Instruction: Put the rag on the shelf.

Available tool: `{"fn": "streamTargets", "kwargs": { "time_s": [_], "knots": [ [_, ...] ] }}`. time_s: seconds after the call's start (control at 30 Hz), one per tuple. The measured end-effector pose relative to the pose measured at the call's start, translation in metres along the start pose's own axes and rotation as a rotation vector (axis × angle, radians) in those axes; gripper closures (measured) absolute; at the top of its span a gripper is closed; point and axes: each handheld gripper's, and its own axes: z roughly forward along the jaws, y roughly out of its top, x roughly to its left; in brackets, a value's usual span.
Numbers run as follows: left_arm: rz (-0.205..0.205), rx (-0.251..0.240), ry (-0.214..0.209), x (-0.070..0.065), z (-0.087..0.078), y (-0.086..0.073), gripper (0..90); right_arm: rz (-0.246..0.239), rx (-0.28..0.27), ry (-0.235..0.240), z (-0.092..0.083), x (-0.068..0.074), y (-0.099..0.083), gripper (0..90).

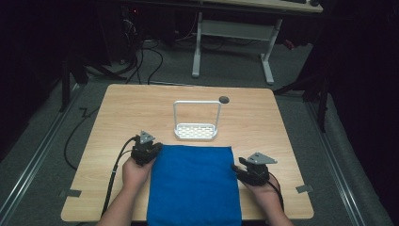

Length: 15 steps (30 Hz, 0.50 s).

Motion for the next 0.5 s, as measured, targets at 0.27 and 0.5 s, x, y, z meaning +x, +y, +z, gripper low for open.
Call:
{"fn": "streamTargets", "kwargs": {
  "time_s": [0.27,0.5],
  "knots": [
    [-0.028,0.013,-0.025,0.003,0.002,0.001,87.0,0.057,0.064,-0.07,0.031,-0.012,0.021,54.4],
    [-0.036,0.018,-0.029,0.004,0.002,0.001,86.8,0.082,0.082,-0.065,0.051,-0.018,0.038,55.0]
  ]
}}
